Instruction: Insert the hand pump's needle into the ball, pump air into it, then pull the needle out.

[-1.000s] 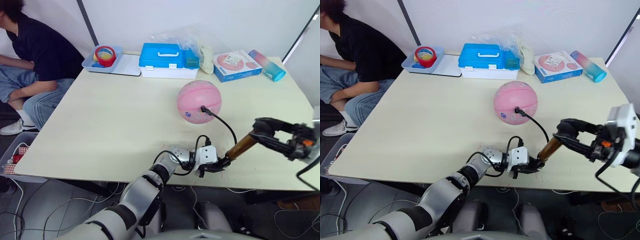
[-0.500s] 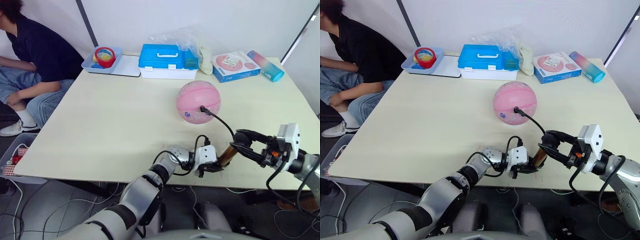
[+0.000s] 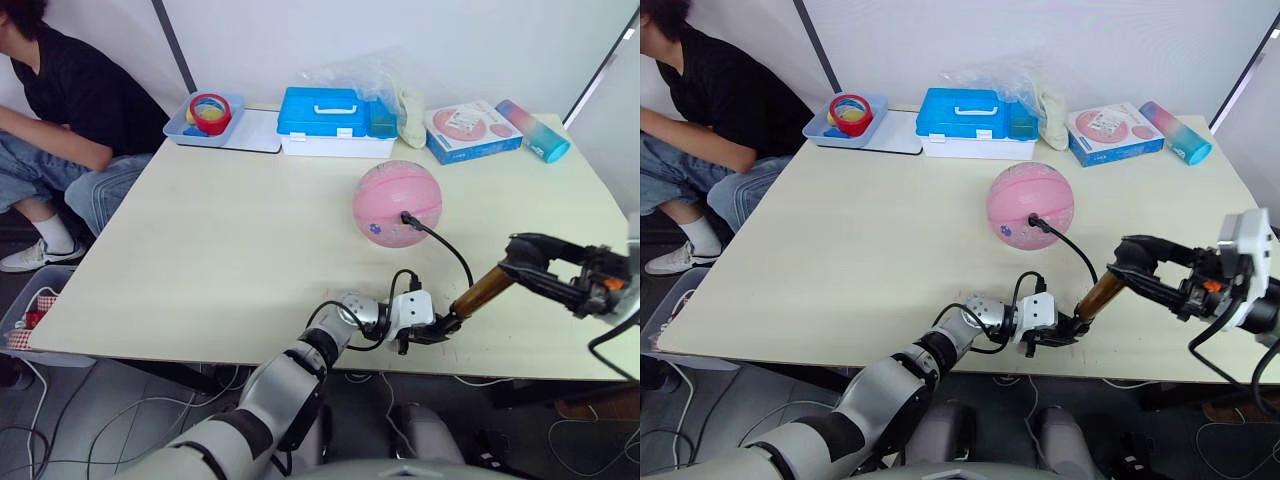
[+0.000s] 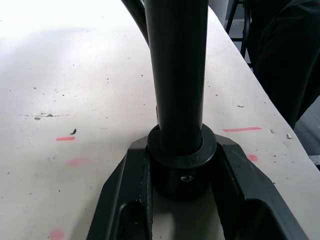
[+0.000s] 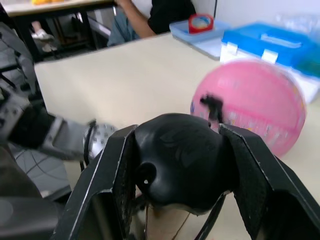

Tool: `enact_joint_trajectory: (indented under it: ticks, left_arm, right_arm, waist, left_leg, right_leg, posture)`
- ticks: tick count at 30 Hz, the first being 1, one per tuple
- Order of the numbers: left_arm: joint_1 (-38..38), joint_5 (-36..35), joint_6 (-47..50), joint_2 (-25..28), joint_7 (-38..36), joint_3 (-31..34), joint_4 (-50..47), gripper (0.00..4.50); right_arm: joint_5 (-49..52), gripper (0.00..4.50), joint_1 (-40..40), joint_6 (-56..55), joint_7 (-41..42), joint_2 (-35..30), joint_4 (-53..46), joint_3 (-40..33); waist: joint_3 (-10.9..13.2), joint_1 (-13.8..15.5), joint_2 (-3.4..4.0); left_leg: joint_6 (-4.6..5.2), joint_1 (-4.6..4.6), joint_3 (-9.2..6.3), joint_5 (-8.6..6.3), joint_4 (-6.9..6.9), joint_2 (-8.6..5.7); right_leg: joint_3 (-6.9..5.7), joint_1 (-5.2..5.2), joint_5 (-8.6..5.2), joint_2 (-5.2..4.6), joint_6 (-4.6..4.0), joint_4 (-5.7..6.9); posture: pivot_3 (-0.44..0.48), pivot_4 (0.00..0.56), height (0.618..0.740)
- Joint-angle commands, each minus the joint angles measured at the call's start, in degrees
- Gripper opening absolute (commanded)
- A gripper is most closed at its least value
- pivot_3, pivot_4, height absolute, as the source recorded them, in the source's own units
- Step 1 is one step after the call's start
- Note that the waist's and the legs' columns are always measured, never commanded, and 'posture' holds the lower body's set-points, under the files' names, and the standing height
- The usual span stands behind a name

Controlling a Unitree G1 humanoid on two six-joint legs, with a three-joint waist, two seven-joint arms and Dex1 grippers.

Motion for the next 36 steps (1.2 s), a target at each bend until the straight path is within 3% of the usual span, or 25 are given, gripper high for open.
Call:
enact_joint_trajectory:
  ticks: [1, 5, 10, 18, 29, 36]
  left_arm:
    - [0.7, 2.0, 0.0, -1.5, -1.1, -1.6, 1.3, 1.08]
    - [0.6, 2.1, 0.1, -1.7, -1.1, -1.7, 1.3, 1.08]
    - [0.6, 2.1, 0.1, -1.7, -1.1, -1.7, 1.3, 1.08]
    - [0.5, 2.2, 0.2, -1.8, -0.9, -1.7, 1.3, 1.08]
    - [0.4, 2.2, 0.1, -1.8, -0.5, -1.6, 1.3, 1.08]
    - [0.5, 2.1, 0.0, -1.9, -0.5, -1.6, 1.3, 1.08]
  right_arm:
    - [6.0, 2.05, -4.4, 2.6, -3.3, -3.7, 0.0, -9.0]
    - [11.2, 2.05, -7.8, 6.3, -4.4, -6.6, 1.1, -12.1]
    - [12.5, 2.05, -9.7, 8.2, -5.9, -6.2, -0.2, -10.7]
    - [-0.8, 2.05, -2.0, 2.9, -3.2, -0.2, -3.3, -0.4]
    - [-17.4, 2.04, 5.4, -9.4, -1.6, 8.5, 1.9, 13.8]
    - [-19.6, 2.04, 6.1, -13.0, -2.0, 11.7, 4.6, 15.3]
  waist:
    - [0.1, 0.0, 0.04]
    - [0.1, 0.0, 0.04]
    - [0.1, 0.0, 0.06]
    - [0.1, 0.1, -0.05]
    - [0.0, 0.0, -0.02]
    - [0.0, 0.0, -0.02]
  left_leg:
    - [0.0, -0.01, 0.0, 0.0, 0.0, -0.01]
    - [0.0, -0.05, -0.02, 0.0, 0.0, 0.01]
    - [0.01, -0.27, 0.02, 0.0, 0.0, -0.01]
    - [0.01, -0.4, -0.06, 0.01, 0.02, -0.01]
    - [0.01, -0.32, -0.03, 0.01, 0.03, -0.02]
    - [0.01, -0.28, -0.03, 0.01, 0.03, -0.02]
  right_leg:
    - [0.0, 0.0, 0.0, -0.01, 0.0, 0.0]
    - [-0.03, -0.03, 0.0, -0.01, 0.0, -0.02]
    - [0.01, -0.24, 0.01, -0.05, 0.0, -0.02]
    - [-0.05, -0.32, 0.01, 0.01, -0.01, -0.02]
    - [-0.02, -0.28, 0.01, 0.03, 0.0, 0.0]
    - [-0.02, -0.26, 0.01, 0.03, 0.0, 0.0]
  posture:
    - [0.0, 0.15, 0.74]
    - [0.0, 0.15, 0.74]
    - [0.0, 0.15, 0.74]
    - [0.0, 0.15, 0.74]
    - [0.0, 0.15, 0.74]
    - [0.0, 0.15, 0.74]
